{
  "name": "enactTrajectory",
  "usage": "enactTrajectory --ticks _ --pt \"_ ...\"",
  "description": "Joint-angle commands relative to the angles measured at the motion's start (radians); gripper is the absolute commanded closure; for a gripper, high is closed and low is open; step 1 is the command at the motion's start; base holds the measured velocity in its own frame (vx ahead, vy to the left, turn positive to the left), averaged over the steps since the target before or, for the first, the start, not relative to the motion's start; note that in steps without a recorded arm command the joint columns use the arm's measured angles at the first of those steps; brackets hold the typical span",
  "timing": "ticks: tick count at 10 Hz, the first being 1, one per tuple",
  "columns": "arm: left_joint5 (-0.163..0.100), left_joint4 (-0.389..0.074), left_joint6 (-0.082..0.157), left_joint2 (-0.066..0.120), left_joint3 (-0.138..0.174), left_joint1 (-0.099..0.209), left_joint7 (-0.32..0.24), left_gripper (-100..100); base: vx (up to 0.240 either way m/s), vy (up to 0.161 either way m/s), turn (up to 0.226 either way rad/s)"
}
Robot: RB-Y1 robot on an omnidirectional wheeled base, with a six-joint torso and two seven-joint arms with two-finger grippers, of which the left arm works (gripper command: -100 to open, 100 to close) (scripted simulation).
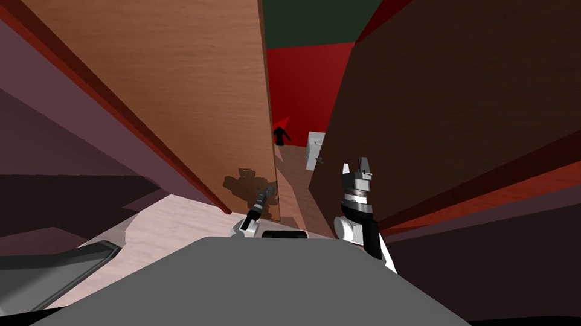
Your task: Push the door open
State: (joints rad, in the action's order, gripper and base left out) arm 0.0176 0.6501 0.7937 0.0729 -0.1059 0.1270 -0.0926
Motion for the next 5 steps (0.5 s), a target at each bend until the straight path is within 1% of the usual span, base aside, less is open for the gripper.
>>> enactTrajectory --ticks 1,3,5 --pt "-0.01 -0.004 0.008 0.011 0.02 0.014 0.006 100 0.188 -0.077 0.042" --pt "-0.019 -0.007 0.007 0.015 0.039 0.016 0.017 100 0.196 -0.073 0.043" --pt "-0.03 -0.009 0.007 0.018 0.062 0.018 0.029 100 0.18 -0.08 0.069"
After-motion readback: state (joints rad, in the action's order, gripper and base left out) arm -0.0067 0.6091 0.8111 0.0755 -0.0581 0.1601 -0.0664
